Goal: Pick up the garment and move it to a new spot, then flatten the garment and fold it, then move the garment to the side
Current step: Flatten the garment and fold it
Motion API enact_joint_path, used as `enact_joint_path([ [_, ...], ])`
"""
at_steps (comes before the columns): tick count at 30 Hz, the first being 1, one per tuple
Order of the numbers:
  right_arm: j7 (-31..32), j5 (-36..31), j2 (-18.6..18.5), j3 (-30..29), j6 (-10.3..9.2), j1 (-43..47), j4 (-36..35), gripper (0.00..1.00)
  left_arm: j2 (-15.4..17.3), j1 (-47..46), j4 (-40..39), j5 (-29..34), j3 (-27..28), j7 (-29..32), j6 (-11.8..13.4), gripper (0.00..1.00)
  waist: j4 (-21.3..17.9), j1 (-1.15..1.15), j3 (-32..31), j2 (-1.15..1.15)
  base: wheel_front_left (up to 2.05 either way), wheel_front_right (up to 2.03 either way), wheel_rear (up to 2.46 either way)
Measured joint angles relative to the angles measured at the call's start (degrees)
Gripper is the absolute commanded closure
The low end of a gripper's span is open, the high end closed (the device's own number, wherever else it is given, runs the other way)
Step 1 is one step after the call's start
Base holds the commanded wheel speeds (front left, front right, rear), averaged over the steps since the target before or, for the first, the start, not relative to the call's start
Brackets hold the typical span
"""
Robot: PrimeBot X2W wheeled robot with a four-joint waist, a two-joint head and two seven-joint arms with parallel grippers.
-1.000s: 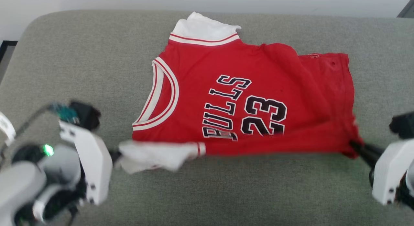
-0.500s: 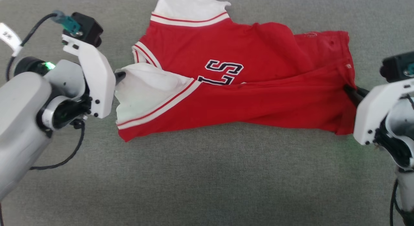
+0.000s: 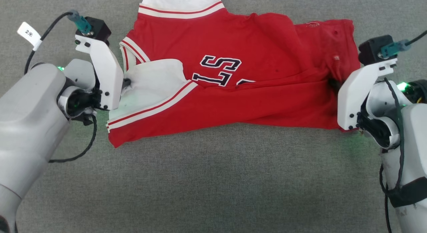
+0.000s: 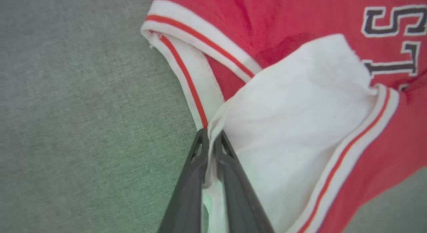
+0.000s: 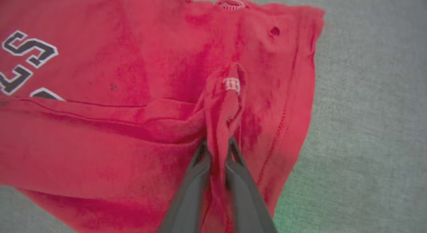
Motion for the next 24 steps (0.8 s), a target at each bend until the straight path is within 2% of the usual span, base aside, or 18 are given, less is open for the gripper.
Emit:
enact_joint_path([
  [1,-0.5,0.0,0.0,0.5,0.00,-0.3,0.0,0.00,-0.3,-0.3,0.7,-0.3,0.2,0.0,-0.2,0.00,-0.1,0.00,-0.1,0.00,0.00,0.00,0.00],
  [6,-3.4,1.8,-0.8,1.2,0.00,-0.3,-2.5,0.00,0.0,-1.4,2.1,-0.7,0.9,-1.1,-0.7,0.00,-0.2,0.00,-0.8,0.00,0.00,0.00,0.00],
  [12,-11.0,2.1,-2.0,-0.8,0.00,3.6,-9.2,0.00,3.8,-0.8,-2.6,-0.9,2.0,-2.5,0.1,0.00,-0.5,0.00,-2.2,0.00,0.00,0.00,0.00],
  [18,-17.9,0.5,-1.2,-4.0,0.00,8.8,-14.8,0.00,9.3,3.3,-12.7,-2.2,3.1,-3.0,4.2,0.00,-1.0,0.00,-3.2,0.00,0.00,0.00,0.00],
  [24,-24.6,-0.9,0.9,-7.6,0.00,14.1,-19.6,0.00,15.6,10.3,-26.3,-3.9,3.6,-2.6,10.9,0.00,-1.7,0.00,-3.8,0.00,0.00,0.00,0.00],
])
